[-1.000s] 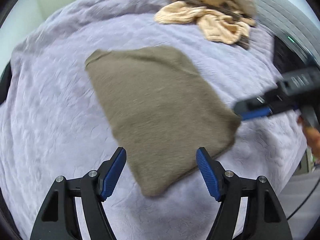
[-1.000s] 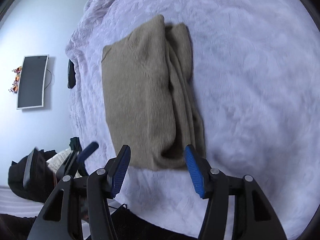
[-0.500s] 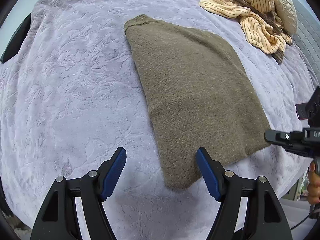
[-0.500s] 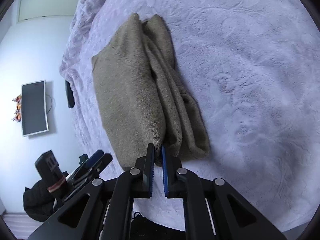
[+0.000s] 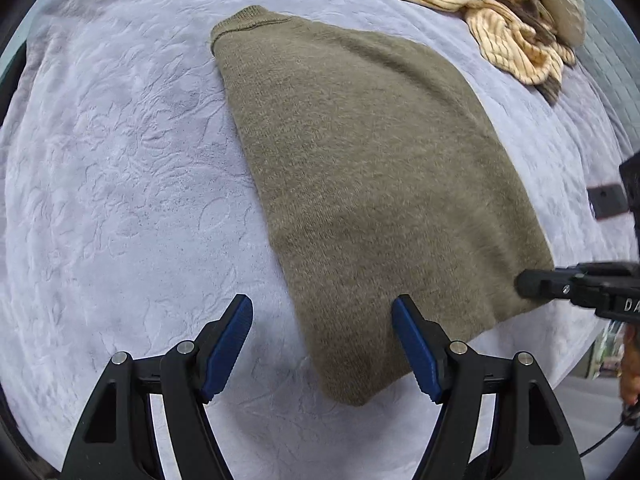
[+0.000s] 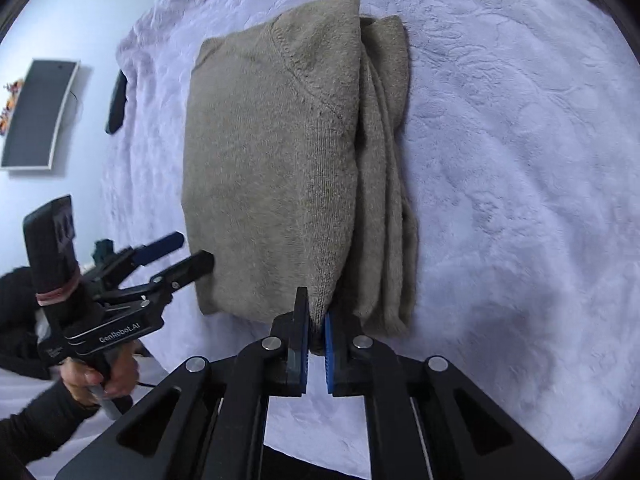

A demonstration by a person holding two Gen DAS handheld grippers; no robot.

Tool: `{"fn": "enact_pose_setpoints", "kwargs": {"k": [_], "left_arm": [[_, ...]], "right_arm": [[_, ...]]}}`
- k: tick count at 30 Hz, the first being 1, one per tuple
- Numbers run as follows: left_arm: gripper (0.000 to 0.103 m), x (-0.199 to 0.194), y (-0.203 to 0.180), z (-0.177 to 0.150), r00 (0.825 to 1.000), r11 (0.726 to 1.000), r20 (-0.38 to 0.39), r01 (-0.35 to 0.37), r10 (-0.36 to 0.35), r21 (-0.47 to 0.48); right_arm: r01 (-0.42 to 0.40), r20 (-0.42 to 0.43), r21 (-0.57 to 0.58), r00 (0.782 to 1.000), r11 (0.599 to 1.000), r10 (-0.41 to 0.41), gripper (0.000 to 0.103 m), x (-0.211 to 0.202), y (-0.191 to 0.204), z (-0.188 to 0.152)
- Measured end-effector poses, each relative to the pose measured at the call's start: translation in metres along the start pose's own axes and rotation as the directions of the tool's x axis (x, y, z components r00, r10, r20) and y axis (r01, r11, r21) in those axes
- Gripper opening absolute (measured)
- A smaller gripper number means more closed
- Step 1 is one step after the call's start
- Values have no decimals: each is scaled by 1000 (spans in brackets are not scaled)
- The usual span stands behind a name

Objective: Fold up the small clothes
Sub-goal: 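Press and smooth the folded sweater's edge with the right gripper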

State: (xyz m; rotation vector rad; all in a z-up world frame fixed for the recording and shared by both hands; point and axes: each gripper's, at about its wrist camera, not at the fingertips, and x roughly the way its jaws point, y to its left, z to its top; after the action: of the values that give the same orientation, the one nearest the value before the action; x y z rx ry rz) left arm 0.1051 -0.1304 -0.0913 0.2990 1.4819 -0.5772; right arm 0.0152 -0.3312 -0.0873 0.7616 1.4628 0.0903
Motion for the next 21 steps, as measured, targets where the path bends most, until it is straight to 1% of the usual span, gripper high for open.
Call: {"fn": "enact_pose_setpoints", "kwargs": {"k": [2,4,7,9,12,13,14,15,16,19,21], "left_arm": [[74,6,-1,-5,1000,1000,-16,-4,4,7],[74,15,0,-11,999,1000,-40,-1,1,-1],[74,25,-3,-18,998,1000,-62,-2,2,6],[74,27,-5,-20,998,1000,-64,-2,2,7],[74,19,-3,-19,999,1000,-51,3,-4,-10],[74,15,-1,-18,999,1000,-39,2,-2,-19],[74,8,2,-15,1000,1000,-20,-4,4,-26],[74,2,5,-12,1000,999,-2,-9,9,-32],[74,-5,9,-9,1000,999,17,-12,12,-43],[74,-20,22,10,997,997,70,-14,20,-76],[74,-22,27,23,996,996,86,-17,25,-92]], "right_arm": [[15,-2,36,1000,999,-15,6,4,-6,-6],[43,-31,72,999,997,-40,6,18,-15,-11],[96,-68,64,993,993,-92,5,41,-20,-18],[102,-73,67,993,992,-97,6,47,-21,-21],[79,-60,77,995,994,-75,7,39,-20,-21],[69,-51,74,997,995,-65,10,33,-17,-20],[67,-45,67,997,995,-65,22,26,-16,-19],[78,-44,60,996,995,-75,39,20,-16,-18],[94,-38,54,995,994,-92,44,11,-14,-17],[95,20,27,995,995,-95,44,-18,-7,-10],[101,71,19,992,995,-102,44,-35,0,-2]]}}
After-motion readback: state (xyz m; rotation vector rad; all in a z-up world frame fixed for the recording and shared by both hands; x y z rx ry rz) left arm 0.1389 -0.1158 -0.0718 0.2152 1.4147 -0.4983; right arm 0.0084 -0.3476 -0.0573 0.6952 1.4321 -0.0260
